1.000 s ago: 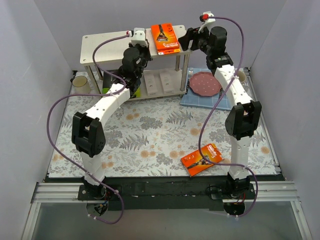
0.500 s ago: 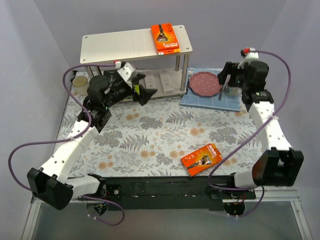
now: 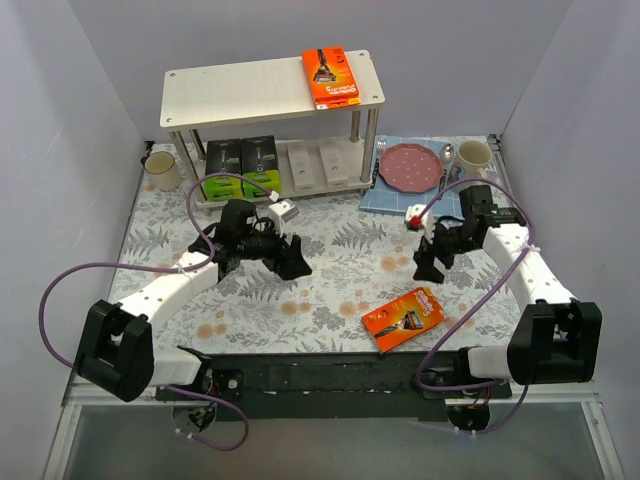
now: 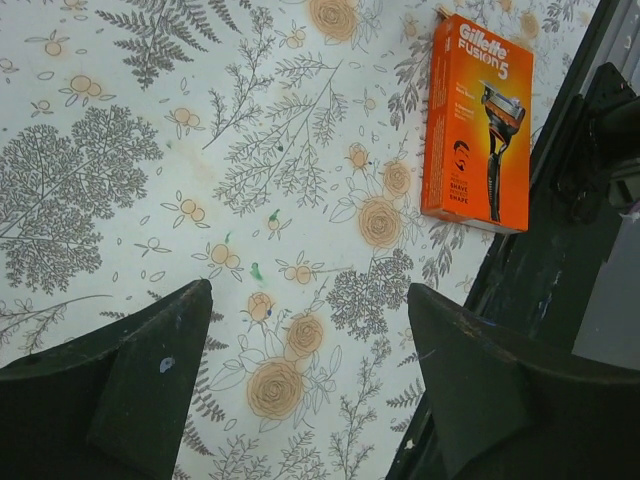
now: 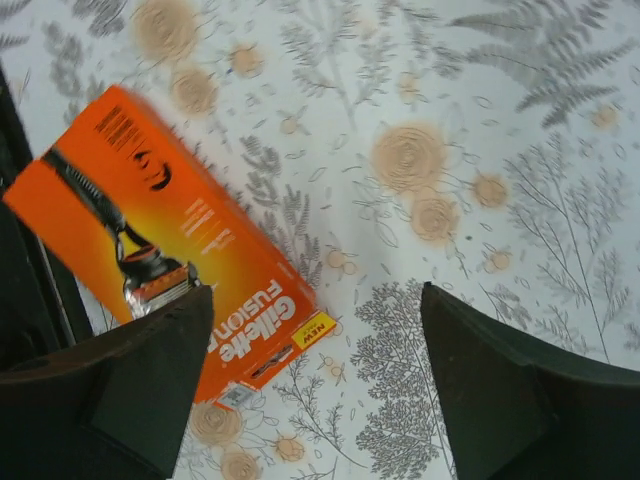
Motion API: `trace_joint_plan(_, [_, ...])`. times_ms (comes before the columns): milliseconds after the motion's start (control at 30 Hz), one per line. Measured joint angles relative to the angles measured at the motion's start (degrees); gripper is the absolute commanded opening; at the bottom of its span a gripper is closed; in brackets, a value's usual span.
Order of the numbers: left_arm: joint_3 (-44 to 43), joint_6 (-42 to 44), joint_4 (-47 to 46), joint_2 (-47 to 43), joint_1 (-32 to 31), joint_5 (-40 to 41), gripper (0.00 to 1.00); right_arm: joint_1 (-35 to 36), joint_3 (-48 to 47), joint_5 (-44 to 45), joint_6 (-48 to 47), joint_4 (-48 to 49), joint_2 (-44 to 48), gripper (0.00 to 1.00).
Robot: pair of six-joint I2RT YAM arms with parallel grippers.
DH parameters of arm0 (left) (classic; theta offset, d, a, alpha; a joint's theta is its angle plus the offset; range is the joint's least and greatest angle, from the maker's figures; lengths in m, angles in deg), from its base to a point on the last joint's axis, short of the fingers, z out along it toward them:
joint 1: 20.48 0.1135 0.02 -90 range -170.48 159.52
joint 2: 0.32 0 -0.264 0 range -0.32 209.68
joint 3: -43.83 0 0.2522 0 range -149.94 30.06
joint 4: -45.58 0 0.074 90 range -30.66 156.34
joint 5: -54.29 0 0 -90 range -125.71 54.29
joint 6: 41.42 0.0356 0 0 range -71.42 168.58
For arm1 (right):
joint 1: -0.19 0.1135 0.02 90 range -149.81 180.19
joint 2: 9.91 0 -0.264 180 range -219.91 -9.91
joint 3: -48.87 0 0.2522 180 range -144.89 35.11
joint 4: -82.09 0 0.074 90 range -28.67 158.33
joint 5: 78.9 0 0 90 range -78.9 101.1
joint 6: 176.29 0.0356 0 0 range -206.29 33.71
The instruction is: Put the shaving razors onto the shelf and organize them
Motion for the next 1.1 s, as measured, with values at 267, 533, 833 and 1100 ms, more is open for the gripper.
trace_joint_plan(267, [2.7, 0.9, -2.3, -6.7, 0.0, 0.5, 0.85, 16.4, 5.9, 5.4, -33.8, -13.1, 2.0, 0.98])
trace_joint_plan(533, [4.1, 2.7, -3.0, -13.6, 4.2, 1.2, 0.85, 33.0, 17.5, 12.8, -39.3, -13.2, 9.8, 0.97])
trace_joint_plan(833, [7.1, 1.7, -3.8, -17.0, 8.4, 1.1, 0.85, 37.9, 21.9, 19.7, -31.9, 0.5, 7.7, 0.87])
trace_joint_plan(1100, [5.5, 0.9, -4.7, -14.6, 9.0, 1.0, 0.83, 42.9, 13.5, 25.3, -11.7, 20.7, -6.6, 0.87])
